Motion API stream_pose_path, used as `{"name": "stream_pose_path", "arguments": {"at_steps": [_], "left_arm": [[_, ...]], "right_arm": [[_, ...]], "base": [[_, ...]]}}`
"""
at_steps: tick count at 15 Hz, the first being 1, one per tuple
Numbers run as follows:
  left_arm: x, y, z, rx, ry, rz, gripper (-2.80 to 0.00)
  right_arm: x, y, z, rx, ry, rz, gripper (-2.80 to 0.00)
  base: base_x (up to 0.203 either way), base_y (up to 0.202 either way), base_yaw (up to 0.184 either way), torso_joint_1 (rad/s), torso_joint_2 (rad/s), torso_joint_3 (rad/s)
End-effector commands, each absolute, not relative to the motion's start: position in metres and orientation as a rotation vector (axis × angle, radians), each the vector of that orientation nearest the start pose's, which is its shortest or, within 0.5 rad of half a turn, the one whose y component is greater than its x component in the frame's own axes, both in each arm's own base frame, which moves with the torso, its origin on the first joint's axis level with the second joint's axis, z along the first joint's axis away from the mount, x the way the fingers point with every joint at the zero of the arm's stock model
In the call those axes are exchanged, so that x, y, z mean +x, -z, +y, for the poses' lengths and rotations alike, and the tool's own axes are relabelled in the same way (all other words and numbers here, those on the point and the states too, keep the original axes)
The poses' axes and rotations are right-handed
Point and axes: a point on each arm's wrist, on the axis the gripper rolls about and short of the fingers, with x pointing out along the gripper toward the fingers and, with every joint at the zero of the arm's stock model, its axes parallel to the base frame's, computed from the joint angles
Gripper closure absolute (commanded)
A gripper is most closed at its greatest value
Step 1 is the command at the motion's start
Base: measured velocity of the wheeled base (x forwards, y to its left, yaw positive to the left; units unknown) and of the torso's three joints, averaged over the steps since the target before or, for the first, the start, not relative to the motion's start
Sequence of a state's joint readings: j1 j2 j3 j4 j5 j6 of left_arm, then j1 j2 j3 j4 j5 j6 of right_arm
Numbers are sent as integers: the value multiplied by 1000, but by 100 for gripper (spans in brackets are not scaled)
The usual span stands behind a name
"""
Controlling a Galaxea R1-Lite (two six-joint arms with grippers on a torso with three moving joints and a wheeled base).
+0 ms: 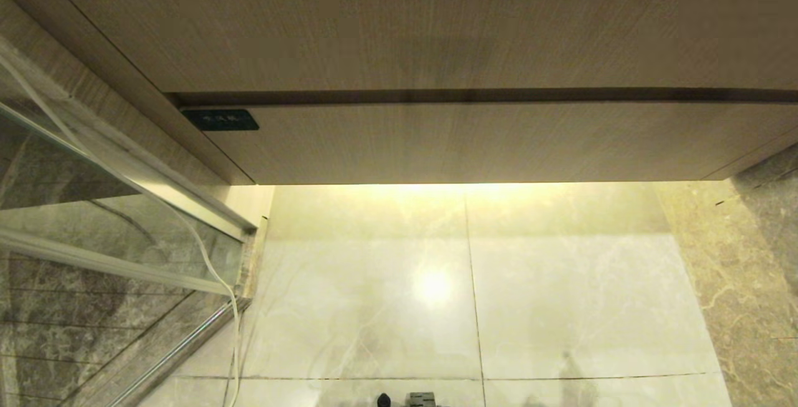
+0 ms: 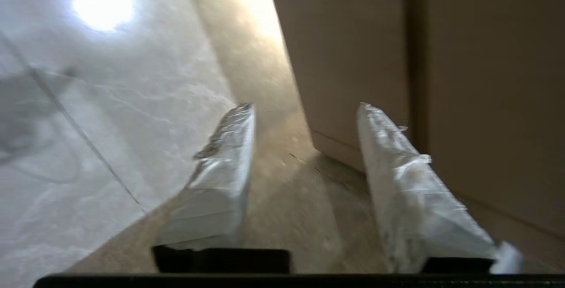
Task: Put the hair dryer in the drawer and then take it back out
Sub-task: Pull open the drawer
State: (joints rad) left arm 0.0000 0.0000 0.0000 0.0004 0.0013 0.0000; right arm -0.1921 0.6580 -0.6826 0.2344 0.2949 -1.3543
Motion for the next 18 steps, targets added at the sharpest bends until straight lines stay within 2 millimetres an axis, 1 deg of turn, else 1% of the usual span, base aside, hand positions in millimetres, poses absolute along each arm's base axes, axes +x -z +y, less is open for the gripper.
{"name": "stream_pose_path", "arguments": {"at_steps": [1, 3, 5, 7, 9, 10, 12, 15, 18], "left_arm": [[-23, -75, 0, 0, -2, 0, 0], [-23, -75, 0, 0, -2, 0, 0], [-23, -75, 0, 0, -2, 2, 0], [-23, -75, 0, 0, -2, 0, 0], [-23, -75, 0, 0, -2, 0, 0], [-23, -75, 0, 0, -2, 0, 0], [-23, -75, 0, 0, -2, 0, 0], [-23, -76, 0, 0, -2, -1, 0], [-23, -75, 0, 0, -2, 0, 0]], "right_arm": [[57, -235, -3, -1267, -334, 147, -280], [77, -227, -5, -1248, -456, 149, -280], [96, -226, -8, -1263, -503, 144, -280], [117, -239, -8, -1317, -470, 25, -280], [127, -256, -7, -1355, -441, -86, -280], [130, -259, -6, -1362, -449, -117, -280], [144, -266, -2, -1379, -479, -201, -280], [163, -268, 4, -1385, -526, -231, -280], [193, -269, 12, -1368, -592, -236, -280]], "base": [[0, 0, 0, 0, 0, 0], [0, 0, 0, 0, 0, 0], [0, 0, 0, 0, 0, 0], [0, 0, 0, 0, 0, 0], [0, 0, 0, 0, 0, 0], [0, 0, 0, 0, 0, 0], [0, 0, 0, 0, 0, 0], [0, 0, 0, 0, 0, 0], [0, 0, 0, 0, 0, 0]]}}
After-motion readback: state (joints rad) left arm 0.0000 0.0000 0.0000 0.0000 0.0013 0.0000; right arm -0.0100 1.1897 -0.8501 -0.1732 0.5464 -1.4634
